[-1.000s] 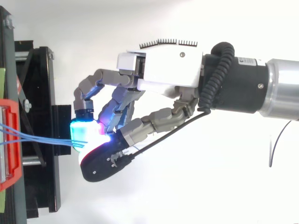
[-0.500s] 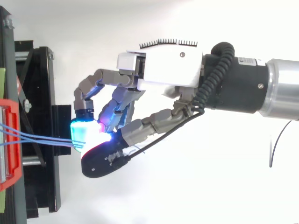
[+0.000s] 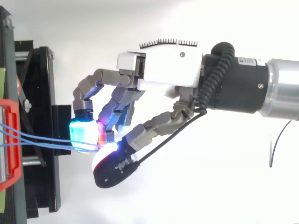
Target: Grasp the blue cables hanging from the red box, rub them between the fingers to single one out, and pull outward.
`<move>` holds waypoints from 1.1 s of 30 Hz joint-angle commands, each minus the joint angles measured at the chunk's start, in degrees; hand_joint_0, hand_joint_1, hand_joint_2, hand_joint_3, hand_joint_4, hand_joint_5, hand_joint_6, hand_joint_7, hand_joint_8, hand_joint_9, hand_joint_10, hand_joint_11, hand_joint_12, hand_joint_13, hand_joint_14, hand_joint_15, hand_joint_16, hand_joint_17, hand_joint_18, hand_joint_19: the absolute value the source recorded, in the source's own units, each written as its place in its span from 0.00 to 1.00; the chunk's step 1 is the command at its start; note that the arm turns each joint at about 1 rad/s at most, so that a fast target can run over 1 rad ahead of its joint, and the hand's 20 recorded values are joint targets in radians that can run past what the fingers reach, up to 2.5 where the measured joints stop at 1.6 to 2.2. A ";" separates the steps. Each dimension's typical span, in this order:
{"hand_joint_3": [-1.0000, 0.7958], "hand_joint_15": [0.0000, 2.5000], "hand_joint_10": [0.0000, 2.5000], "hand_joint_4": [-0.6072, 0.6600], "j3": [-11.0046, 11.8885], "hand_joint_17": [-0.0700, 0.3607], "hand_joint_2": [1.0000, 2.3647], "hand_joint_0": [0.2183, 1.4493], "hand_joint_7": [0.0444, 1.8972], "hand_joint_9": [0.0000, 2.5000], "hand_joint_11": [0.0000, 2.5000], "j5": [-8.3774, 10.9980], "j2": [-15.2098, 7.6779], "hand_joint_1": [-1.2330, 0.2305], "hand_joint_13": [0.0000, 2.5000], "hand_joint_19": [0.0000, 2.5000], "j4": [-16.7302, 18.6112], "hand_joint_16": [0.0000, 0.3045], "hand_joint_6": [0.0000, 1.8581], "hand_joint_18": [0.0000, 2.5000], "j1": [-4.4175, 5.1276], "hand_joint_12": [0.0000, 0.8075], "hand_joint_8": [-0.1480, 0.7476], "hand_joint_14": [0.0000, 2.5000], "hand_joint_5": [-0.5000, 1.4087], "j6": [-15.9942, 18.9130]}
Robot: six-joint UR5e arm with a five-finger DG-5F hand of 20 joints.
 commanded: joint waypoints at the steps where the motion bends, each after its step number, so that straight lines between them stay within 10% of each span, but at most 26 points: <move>1: 0.28 0.19 0.01 0.67 -0.01 0.47 0.00 0.27 0.51 0.40 0.29 0.00 0.00 0.22 0.34 0.22 0.00 0.19 0.46 0.39 0.00 0.51 0.57 0.01 0.19 0.00; 33: 0.46 0.19 0.01 0.66 -0.01 0.47 0.01 0.29 0.57 0.40 0.27 0.00 0.00 0.29 0.33 0.22 -0.09 0.20 0.45 0.38 0.00 0.52 0.57 0.01 0.19 0.26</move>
